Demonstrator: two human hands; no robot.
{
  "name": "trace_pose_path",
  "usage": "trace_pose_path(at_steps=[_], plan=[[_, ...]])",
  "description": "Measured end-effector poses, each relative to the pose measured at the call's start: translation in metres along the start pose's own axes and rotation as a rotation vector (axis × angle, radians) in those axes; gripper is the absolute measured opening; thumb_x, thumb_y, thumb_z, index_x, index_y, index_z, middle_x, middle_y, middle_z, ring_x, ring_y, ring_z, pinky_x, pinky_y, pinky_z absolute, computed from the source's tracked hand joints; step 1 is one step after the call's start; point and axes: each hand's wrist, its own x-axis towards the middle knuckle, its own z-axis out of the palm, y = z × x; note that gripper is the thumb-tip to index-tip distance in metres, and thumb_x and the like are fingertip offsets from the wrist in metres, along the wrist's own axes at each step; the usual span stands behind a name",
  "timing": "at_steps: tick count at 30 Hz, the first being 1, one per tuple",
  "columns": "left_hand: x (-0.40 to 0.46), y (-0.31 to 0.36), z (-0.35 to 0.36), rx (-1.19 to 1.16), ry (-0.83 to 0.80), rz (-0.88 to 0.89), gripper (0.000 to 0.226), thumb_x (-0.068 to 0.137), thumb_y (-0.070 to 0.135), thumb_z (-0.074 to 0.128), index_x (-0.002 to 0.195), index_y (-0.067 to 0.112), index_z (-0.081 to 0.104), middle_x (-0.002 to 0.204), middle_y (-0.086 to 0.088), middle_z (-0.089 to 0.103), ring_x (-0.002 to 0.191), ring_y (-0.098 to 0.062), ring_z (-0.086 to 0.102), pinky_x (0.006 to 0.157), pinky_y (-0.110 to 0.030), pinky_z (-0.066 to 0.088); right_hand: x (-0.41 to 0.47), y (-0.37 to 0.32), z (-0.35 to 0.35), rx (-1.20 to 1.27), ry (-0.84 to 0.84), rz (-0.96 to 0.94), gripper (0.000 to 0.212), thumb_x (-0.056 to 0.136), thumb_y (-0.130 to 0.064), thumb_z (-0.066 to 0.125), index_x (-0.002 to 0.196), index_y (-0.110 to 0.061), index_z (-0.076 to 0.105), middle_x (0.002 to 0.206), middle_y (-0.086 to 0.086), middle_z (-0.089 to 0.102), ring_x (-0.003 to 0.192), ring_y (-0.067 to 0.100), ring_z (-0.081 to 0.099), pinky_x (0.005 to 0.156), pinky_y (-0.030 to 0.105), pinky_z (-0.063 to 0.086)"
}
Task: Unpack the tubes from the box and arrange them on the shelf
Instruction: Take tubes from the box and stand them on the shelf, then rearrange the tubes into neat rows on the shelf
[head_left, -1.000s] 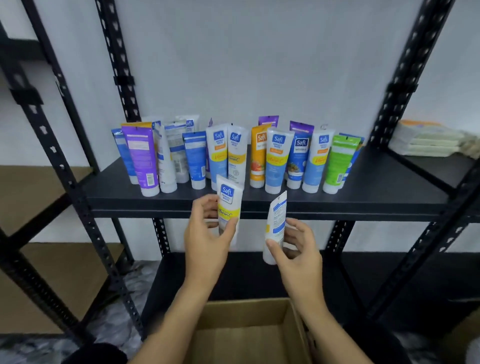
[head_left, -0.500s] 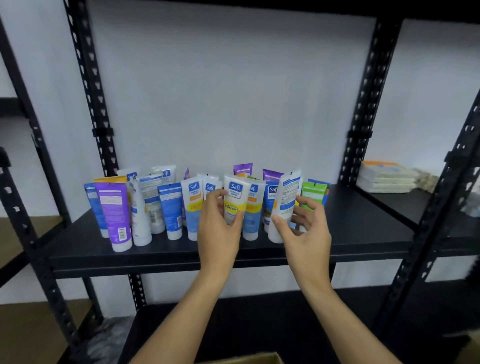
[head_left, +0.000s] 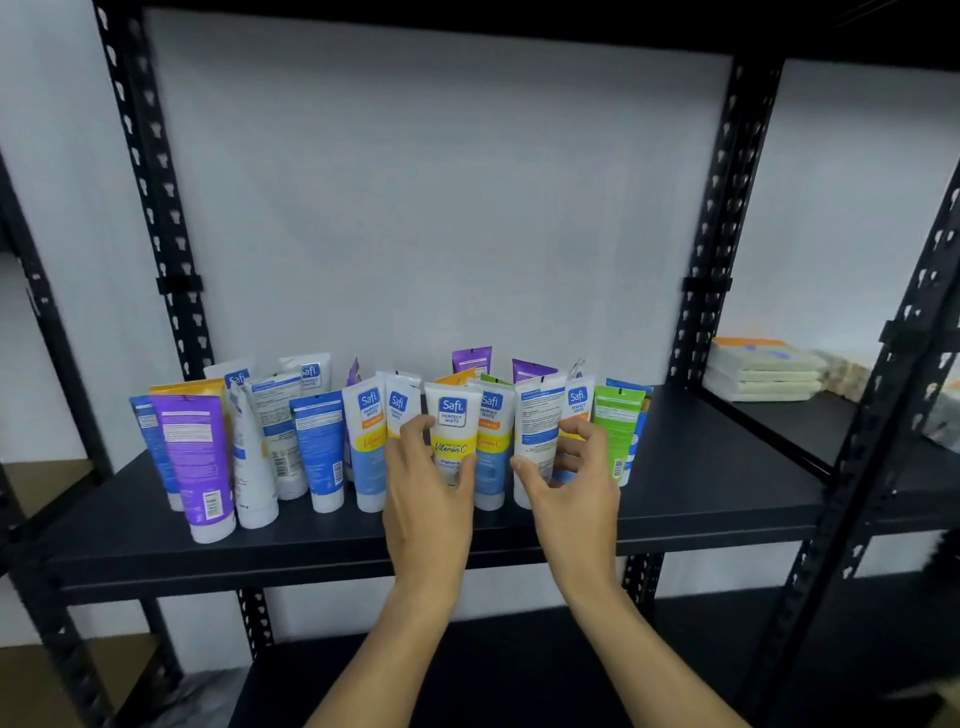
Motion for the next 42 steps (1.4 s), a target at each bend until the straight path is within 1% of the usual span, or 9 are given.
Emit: trace_pose_path(at_steps=[5,16,19,25,28,32,36,38,42], plan=[[0.001,-0.001,-0.001,0.024,-0.013,0.012,0.054,0.085,0.028,0.075,0.126,0.029,0.039,0.119,0.001,0.051,0.101,-0.016,0.06,0.068,-0.026,0.055,-0.004,0.015,0.011,-0.09,0.014,0.011,0.054,0.081,-0.027,0.082,0.118,-0.039,0.046,0.111,-0.018,0.064,0.097,-0.001,0.064,0.079,0.025,0.059],[0.0,-0.001,-0.007,0.082,-0.073,-0.025,0.055,0.087,0.031,0.071,0.13,0.027,0.038,0.121,0.0,0.054,0.1,-0.014,0.061,0.068,-0.029,0.056,-0.005,0.024,0.011,-0.169,-0.025,0.02,0.053,0.084,-0.029,0.079,0.123,-0.037,0.045,0.117,-0.019,0.061,0.101,-0.001,0.062,0.082,0.027,0.059],[0.003,0.004,-0.017,0.115,-0.09,-0.021,0.049,0.091,0.034,0.067,0.13,0.026,0.039,0.123,0.001,0.053,0.095,-0.013,0.062,0.065,-0.027,0.052,-0.005,0.015,0.003,-0.166,-0.018,0.022,0.047,0.085,-0.033,0.077,0.12,-0.039,0.047,0.115,-0.022,0.06,0.102,-0.001,0.062,0.082,0.03,0.06],[0.038,0.034,-0.047,0.115,-0.094,0.017,0.035,0.095,0.033,0.059,0.126,0.026,0.044,0.116,0.0,0.052,0.084,-0.016,0.063,0.067,-0.036,0.055,0.025,-0.039,-0.027,-0.307,0.014,-0.089,0.03,0.093,-0.034,0.064,0.121,-0.03,0.053,0.117,-0.015,0.06,0.103,0.004,0.058,0.082,0.034,0.056],[0.068,0.05,-0.056,0.093,-0.101,0.077,0.032,0.096,0.029,0.058,0.125,0.025,0.046,0.114,0.0,0.052,0.078,-0.012,0.061,0.063,-0.031,0.05,0.06,-0.068,-0.038,-0.417,-0.101,-0.216,0.033,0.093,-0.029,0.062,0.125,-0.025,0.054,0.121,-0.009,0.061,0.109,0.009,0.055,0.091,0.032,0.049],[0.103,0.067,-0.06,0.09,-0.197,0.16,0.028,0.096,0.028,0.058,0.123,0.025,0.049,0.11,0.003,0.049,0.078,-0.012,0.06,0.069,-0.03,0.047,0.1,-0.096,-0.037,-0.577,-0.278,-0.321,0.034,0.093,-0.028,0.064,0.126,-0.025,0.055,0.117,-0.004,0.063,0.111,0.015,0.056,0.095,0.04,0.048],[0.142,0.073,-0.057,0.095,-0.354,0.236,0.019,0.096,0.025,0.059,0.114,0.025,0.057,0.106,0.002,0.054,0.081,-0.014,0.059,0.073,-0.029,0.048,0.135,-0.121,-0.032,-0.724,-0.464,-0.269,0.037,0.094,-0.029,0.065,0.129,-0.025,0.054,0.112,0.0,0.064,0.101,0.016,0.059,0.086,0.033,0.049],[0.162,0.073,-0.053,0.095,-0.443,0.264,0.013,0.097,0.018,0.057,0.108,0.023,0.061,0.101,-0.001,0.06,0.08,-0.011,0.057,0.071,-0.023,0.046,0.15,-0.127,-0.028,-0.796,-0.561,-0.239,0.036,0.094,-0.025,0.065,0.128,-0.027,0.056,0.109,0.0,0.066,0.095,0.016,0.06,0.081,0.029,0.048],[0.192,0.066,-0.041,0.186,-0.632,0.321,0.018,0.099,0.012,0.054,0.105,0.025,0.063,0.104,0.002,0.063,0.086,-0.01,0.058,0.069,-0.016,0.042,0.174,-0.127,-0.018,-0.863,-0.703,-0.224,0.03,0.094,-0.014,0.061,0.12,-0.027,0.064,0.103,-0.001,0.067,0.092,0.015,0.062,0.084,0.03,0.05]])
